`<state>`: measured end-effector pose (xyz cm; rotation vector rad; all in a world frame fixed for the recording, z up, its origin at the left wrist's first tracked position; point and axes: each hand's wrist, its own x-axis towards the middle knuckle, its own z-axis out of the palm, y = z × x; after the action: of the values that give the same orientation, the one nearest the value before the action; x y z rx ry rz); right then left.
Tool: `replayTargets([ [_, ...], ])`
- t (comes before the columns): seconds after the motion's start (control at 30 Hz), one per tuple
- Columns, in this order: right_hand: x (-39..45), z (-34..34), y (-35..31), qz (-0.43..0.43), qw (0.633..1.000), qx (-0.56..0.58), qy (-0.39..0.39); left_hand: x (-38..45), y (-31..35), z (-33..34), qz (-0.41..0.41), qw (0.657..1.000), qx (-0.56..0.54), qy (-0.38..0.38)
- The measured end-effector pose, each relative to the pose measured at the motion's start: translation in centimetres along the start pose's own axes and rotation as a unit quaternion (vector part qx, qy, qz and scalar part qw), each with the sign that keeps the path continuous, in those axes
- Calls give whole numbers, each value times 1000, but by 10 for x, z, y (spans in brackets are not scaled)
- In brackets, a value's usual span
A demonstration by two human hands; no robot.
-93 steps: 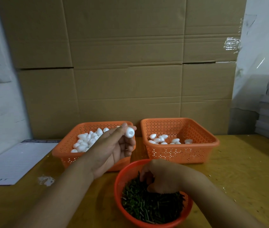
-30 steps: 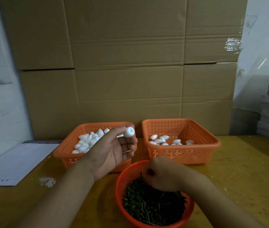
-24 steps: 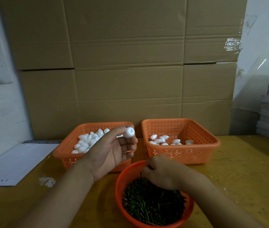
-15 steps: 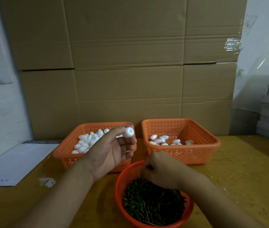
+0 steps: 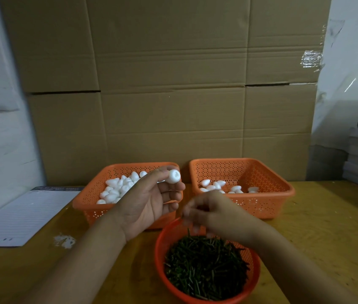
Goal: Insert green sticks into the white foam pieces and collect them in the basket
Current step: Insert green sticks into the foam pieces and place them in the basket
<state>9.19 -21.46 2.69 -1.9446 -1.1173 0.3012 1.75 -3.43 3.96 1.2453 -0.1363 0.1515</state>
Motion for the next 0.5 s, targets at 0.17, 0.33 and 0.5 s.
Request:
replayTargets([
  [0.17, -3, -10, -7, 6, 967, 232, 108, 0, -2, 0, 10, 999, 34, 14],
  [0.33, -1, -13, -9, 20, 929, 323, 181, -2, -1, 0, 29, 997, 69, 18],
  [0.5, -1, -13, -8, 16, 916, 344, 208, -3, -3, 4, 26, 997, 70, 28],
])
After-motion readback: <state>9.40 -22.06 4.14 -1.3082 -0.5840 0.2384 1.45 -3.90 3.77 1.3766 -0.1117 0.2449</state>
